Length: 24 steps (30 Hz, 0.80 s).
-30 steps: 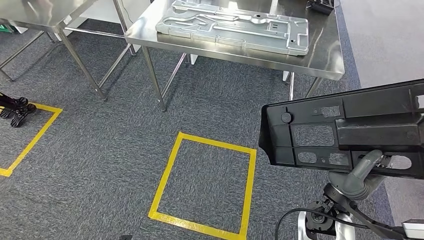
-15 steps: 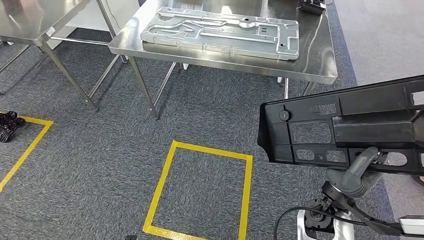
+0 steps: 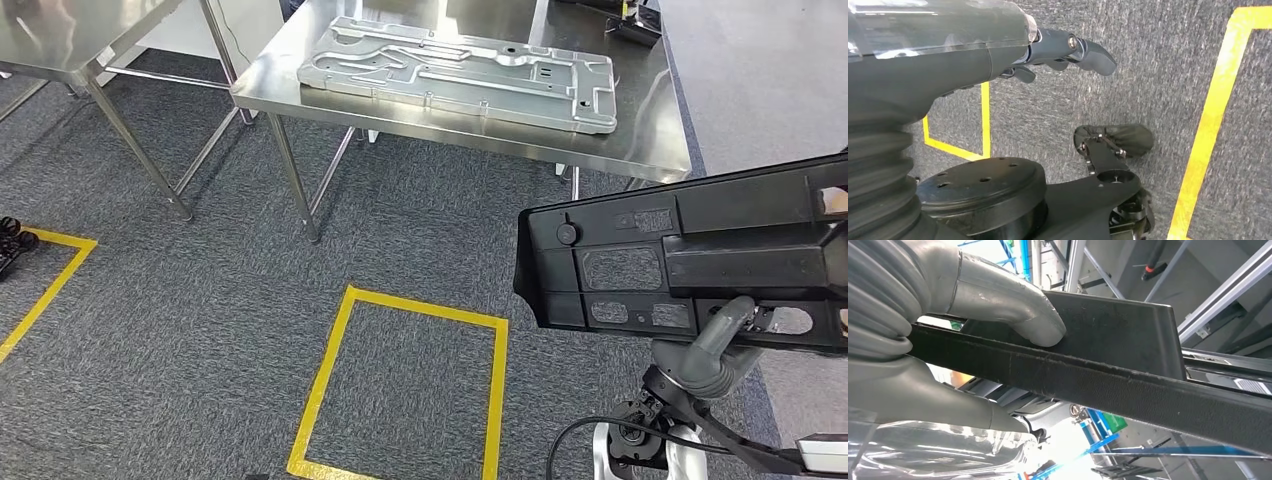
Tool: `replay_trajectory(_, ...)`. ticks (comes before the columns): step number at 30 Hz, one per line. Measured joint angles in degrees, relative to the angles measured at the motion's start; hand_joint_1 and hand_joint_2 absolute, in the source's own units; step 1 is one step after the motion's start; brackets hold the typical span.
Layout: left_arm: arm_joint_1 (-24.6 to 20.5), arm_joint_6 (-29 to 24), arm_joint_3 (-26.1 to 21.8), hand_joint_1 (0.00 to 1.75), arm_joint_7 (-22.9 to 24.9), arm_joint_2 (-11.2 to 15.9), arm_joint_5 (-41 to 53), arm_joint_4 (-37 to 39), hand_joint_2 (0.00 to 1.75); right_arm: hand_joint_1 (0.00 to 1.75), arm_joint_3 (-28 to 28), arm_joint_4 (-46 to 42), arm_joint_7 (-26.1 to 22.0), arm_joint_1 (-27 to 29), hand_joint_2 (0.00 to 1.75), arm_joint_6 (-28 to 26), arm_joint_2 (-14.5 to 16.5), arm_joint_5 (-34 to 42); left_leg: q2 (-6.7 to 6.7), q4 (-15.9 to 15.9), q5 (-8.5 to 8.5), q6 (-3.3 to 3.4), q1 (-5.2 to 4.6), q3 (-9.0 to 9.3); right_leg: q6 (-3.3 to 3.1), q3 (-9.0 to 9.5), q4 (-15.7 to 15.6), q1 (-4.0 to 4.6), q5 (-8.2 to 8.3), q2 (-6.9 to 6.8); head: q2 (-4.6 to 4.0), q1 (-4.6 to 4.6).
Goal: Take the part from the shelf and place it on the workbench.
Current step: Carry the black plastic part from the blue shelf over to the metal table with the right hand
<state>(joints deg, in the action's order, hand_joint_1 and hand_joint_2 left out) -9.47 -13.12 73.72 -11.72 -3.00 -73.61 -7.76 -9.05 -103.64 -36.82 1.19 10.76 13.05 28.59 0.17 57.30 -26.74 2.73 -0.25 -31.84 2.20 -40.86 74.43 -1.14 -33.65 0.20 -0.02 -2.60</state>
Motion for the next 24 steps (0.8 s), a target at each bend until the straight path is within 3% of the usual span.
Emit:
replay_trajectory(1,0.03,0.04,0.01,0.00,0.00,-0.03,0.00,0.00,1.75,1.75,0.00,0.00,-0.01,0.02,1.75,-0.01,-0.04,0.00,-0.06,0.00,-0.19,0.04,-0.17,0.30,-0.31,0.69,-2.24,0.16,2.00,0.00,0.00,0.00)
replay_trajectory(3,0.00,0.15,0.01,0.00,-0.01,-0.20,0.00,0.00,1.75,1.75,0.00,-0.02,-0.02,0.02,1.75,-0.02,-0.11,-0.01,-0.16,0.05,-0.72,-0.04,-0.52,0.95,-1.47,4.10,-10.29,0.76,6.47,-0.07,0.00,0.00)
replay_trajectory(5,-0.02,0.28,0.01,0.00,-0.05,-0.40,0.01,0.00,1.75,1.75,0.00,-0.09,-0.09,0.05,1.75,-0.15,-0.16,-0.07,-0.21,0.15,-1.20,-0.41,-0.70,1.19,-2.30,6.28,-15.42,1.26,8.20,-0.25,0.00,0.00)
replay_trajectory(7,-0.05,0.41,0.01,0.00,-0.08,-0.55,0.09,0.00,1.75,1.75,0.00,-0.17,-0.26,0.16,1.75,-0.38,-0.21,-0.13,-0.16,0.09,-1.52,-0.90,-0.65,1.25,-2.55,6.55,-16.26,1.34,7.98,-0.27,0.00,0.00)
replay_trajectory(10,-0.15,0.51,0.13,0.00,0.34,-0.62,0.70,0.00,1.75,1.75,0.22,-0.62,-0.55,0.62,1.75,-1.19,-0.31,-0.41,0.05,1.78,-2.95,-1.86,-0.73,0.98,-2.96,7.90,-17.60,0.58,8.03,-0.29,0.00,-0.03)
replay_trajectory(11,-0.15,0.42,0.21,0.00,0.65,-0.61,0.91,0.00,1.75,1.75,0.43,-0.83,-0.61,0.83,1.75,-1.64,-0.31,-0.63,0.07,4.48,-4.31,-2.26,-0.56,-0.26,-3.06,8.40,-17.97,0.38,7.98,-0.34,0.00,-0.05)
replay_trajectory(13,-0.06,0.09,0.37,0.00,1.14,-0.58,1.11,0.00,1.75,1.75,0.89,-1.17,-0.68,1.41,1.75,-2.52,-0.34,-1.06,0.05,12.53,-7.45,-3.05,0.16,-4.67,-3.14,8.92,-18.17,0.29,7.64,-0.37,0.00,-0.07)
replay_trajectory(14,0.04,-0.06,0.44,0.00,1.25,-0.54,1.09,0.00,1.75,1.75,1.03,-1.31,-0.73,1.81,1.75,-2.88,-0.36,-1.23,0.06,15.64,-8.10,-3.38,0.50,-6.72,-3.08,9.09,-18.15,0.25,7.41,-0.33,0.00,-0.07)
replay_trajectory(15,0.15,-0.17,0.50,0.00,1.27,-0.49,1.05,0.00,1.75,1.75,1.09,-1.41,-0.78,2.19,1.75,-3.08,-0.38,-1.33,0.07,16.77,-7.57,-3.65,0.79,-7.82,-2.97,9.32,-18.13,0.18,7.15,-0.27,0.00,-0.07)
replay_trajectory(16,0.23,-0.23,0.55,0.00,1.24,-0.40,1.01,0.00,1.75,1.75,1.10,-1.47,-0.82,2.45,1.75,-3.19,-0.40,-1.39,0.08,15.40,-5.77,-3.89,1.03,-7.69,-2.78,9.67,-18.08,0.05,6.84,-0.19,0.00,-0.07)
replay_trajectory(18,0.22,-0.41,0.61,0.00,1.09,-0.18,0.94,0.00,1.75,1.75,1.12,-1.46,-0.84,2.61,1.75,-3.09,-0.45,-1.42,0.09,7.79,-0.83,-4.14,1.34,-4.72,-2.22,10.63,-17.93,-0.29,5.99,-0.08,0.00,-0.07)
replay_trajectory(19,0.17,-0.62,0.63,0.00,1.01,-0.09,0.83,0.00,1.75,1.75,1.17,-1.38,-0.84,2.55,1.75,-2.95,-0.48,-1.36,0.08,4.14,0.70,-4.10,1.27,-3.09,-1.83,11.00,-17.77,-0.34,5.55,-0.02,0.00,-0.07)
replay_trajectory(21,0.07,-1.23,0.65,0.00,0.84,0.02,0.39,0.00,1.75,1.75,1.31,-1.02,-0.81,2.31,1.75,-2.49,-0.52,-1.03,-0.01,0.99,1.08,-3.39,1.02,-1.61,-1.04,11.23,-17.62,-0.27,5.01,0.05,0.00,-0.07)
replay_trajectory(24,0.46,-1.92,0.66,0.00,0.34,0.14,-0.43,0.00,1.75,1.75,1.42,-0.08,-0.74,1.51,1.75,-1.96,-0.66,-0.34,-0.13,0.66,0.54,-2.00,0.81,-1.47,-0.07,11.39,-17.74,-0.35,4.64,0.02,0.00,-0.06)
